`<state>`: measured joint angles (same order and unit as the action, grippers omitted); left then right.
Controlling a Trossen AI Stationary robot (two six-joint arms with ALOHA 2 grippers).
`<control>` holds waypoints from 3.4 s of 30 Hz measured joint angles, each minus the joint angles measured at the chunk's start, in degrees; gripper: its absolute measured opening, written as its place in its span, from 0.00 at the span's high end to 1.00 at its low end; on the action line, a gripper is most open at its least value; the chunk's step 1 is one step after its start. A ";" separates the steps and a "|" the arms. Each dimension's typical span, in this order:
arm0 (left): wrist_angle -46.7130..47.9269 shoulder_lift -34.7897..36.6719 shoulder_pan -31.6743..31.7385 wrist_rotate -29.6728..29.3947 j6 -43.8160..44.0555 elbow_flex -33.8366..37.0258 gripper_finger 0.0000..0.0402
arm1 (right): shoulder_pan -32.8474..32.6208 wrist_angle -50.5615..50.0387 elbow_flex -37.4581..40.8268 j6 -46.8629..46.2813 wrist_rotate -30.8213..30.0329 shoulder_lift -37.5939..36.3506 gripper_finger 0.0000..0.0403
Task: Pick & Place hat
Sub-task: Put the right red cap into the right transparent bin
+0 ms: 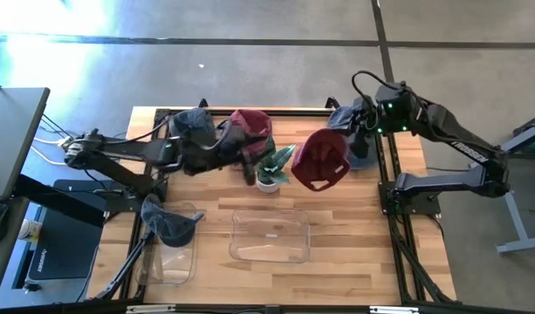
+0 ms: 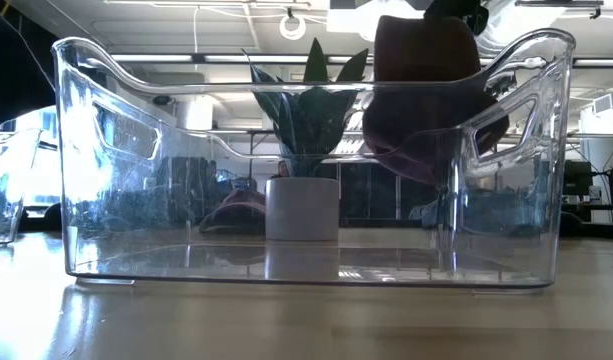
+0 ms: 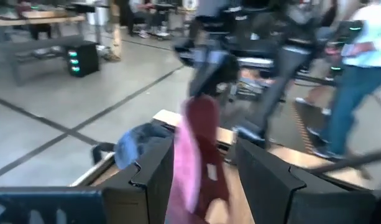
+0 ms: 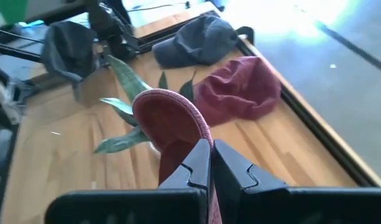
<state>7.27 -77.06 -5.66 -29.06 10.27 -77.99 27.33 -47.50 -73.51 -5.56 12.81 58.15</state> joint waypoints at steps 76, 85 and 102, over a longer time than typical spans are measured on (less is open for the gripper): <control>45.03 -31.47 12.97 14.32 26.46 -55.50 1.00 | -12.15 6.64 0.27 7.69 -13.77 -5.53 0.42; 44.68 -31.47 7.51 15.79 26.40 -55.50 1.00 | -21.43 9.22 0.28 -3.32 -18.00 -3.24 0.67; 45.21 -31.37 3.35 26.24 17.63 -55.51 0.61 | -38.09 -10.86 9.89 -51.77 -25.93 -7.24 0.96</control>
<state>52.48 -108.43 -2.31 -2.83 27.90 -133.50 -10.76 -58.36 -63.62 -57.33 -13.12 50.91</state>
